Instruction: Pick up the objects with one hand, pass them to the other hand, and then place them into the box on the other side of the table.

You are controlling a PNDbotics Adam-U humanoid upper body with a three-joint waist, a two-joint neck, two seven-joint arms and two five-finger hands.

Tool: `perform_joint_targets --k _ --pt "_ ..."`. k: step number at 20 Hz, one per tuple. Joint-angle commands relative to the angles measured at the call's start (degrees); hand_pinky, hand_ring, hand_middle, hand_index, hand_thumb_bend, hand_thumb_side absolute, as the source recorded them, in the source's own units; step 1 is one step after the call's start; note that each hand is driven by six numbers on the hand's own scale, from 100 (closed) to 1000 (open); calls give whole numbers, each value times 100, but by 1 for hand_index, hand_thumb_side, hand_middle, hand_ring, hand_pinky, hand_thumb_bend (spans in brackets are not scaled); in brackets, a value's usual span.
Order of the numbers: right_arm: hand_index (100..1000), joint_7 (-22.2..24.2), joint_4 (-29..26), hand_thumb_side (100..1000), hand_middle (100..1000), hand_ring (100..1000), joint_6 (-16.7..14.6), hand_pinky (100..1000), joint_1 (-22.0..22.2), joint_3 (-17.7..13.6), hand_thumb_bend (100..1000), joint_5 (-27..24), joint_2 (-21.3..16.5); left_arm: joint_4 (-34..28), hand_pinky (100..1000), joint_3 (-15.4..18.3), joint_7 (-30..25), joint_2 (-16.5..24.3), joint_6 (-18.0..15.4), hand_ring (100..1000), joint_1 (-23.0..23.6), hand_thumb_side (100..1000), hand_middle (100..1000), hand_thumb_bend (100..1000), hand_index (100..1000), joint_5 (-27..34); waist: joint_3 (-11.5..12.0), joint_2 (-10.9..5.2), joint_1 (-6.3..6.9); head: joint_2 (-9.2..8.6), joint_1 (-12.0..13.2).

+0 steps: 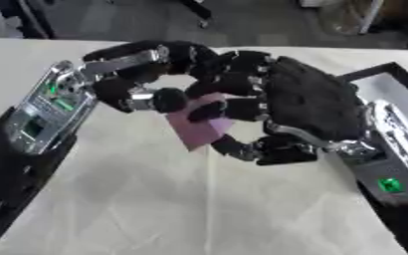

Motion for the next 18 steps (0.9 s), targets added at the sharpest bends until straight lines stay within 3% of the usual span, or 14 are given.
perform_joint_targets --k 1,6,11,14,18 --pt "613 -99 -37 100 394 709 -35 789 -98 -52 100 73 -125 20 869 185 145 6 -27 824 -119 810 835 596 895 3 -7 -158 66 -10 -9" --pt "615 -239 -37 100 396 711 -57 789 -54 -102 100 160 -235 23 868 357 301 69 -63 823 -96 810 834 586 895 28 -15 -161 67 -10 -23" --pt "616 -668 -37 100 397 713 169 787 308 -518 100 374 -823 88 862 732 696 276 -99 820 69 795 829 572 887 -82 -43 -169 35 -10 -20" --pt "616 -926 -37 100 384 712 581 785 658 -943 100 571 -1186 113 854 1015 1042 397 -122 813 259 774 822 562 879 -125 -55 -163 30 -10 -9" --pt "615 -1153 45 100 342 707 1418 779 1048 -1648 100 837 -1515 -23 847 1413 1494 506 -138 807 706 768 816 536 868 -97 -53 -154 49 -10 -43"
